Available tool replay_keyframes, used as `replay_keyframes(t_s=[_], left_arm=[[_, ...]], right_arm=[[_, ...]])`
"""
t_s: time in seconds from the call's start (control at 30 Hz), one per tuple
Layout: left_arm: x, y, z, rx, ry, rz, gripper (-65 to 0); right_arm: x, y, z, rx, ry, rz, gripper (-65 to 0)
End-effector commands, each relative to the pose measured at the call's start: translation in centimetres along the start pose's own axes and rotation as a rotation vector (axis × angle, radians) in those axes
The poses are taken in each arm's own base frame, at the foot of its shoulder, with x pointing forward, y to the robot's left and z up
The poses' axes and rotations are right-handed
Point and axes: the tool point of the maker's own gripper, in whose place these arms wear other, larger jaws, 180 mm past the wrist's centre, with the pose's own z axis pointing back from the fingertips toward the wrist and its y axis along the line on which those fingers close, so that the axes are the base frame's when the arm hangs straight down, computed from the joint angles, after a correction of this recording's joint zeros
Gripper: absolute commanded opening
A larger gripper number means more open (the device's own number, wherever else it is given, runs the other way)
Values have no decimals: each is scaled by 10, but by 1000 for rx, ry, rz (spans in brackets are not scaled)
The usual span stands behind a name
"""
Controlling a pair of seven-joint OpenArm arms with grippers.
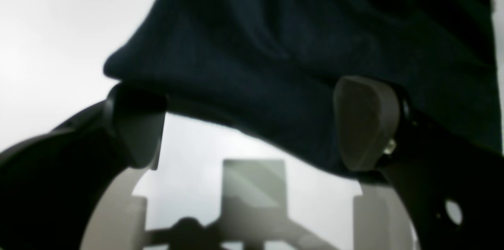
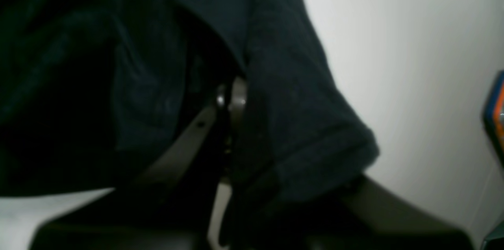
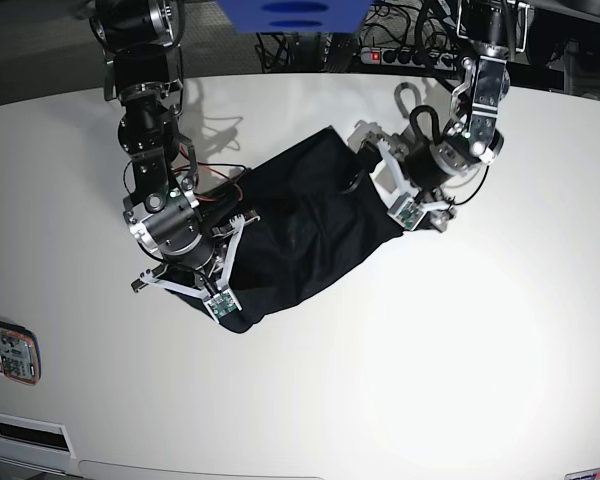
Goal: Fold the T-shirt properly
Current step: 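Lift the bundle with the right gripper and fold it over toward the left gripper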
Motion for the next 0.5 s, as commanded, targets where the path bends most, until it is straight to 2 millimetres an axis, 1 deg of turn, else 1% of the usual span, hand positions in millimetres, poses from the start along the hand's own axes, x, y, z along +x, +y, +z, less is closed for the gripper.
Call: replay_keyframes(t_s=[0.0, 0.07, 0.17, 0.23, 0.3, 0.37, 0.47], left_arm=[[-3, -1, -5, -12, 15, -16, 0], [-13, -4, -11, -17, 24, -33, 0], [-18, -5, -24, -16, 37, -63, 0], [-26, -5, -26, -15, 62, -76, 0], [-26, -6, -28, -18, 65, -85, 0], [-24, -5, -29, -17, 63, -87, 0], [-24, -5, -29, -17, 61, -86, 0]], right_arm=[[19, -4, 5, -16, -59, -7, -650], [21, -2, 5, -11, -65, -9, -650], [26, 12, 5, 16, -66, 9, -650], [29, 18, 5, 26, -60, 30, -650], [39, 26, 9, 40, -80, 43, -650], [48, 40, 11, 70, -98, 37, -650], [64, 53, 14, 93, -129, 45, -650]])
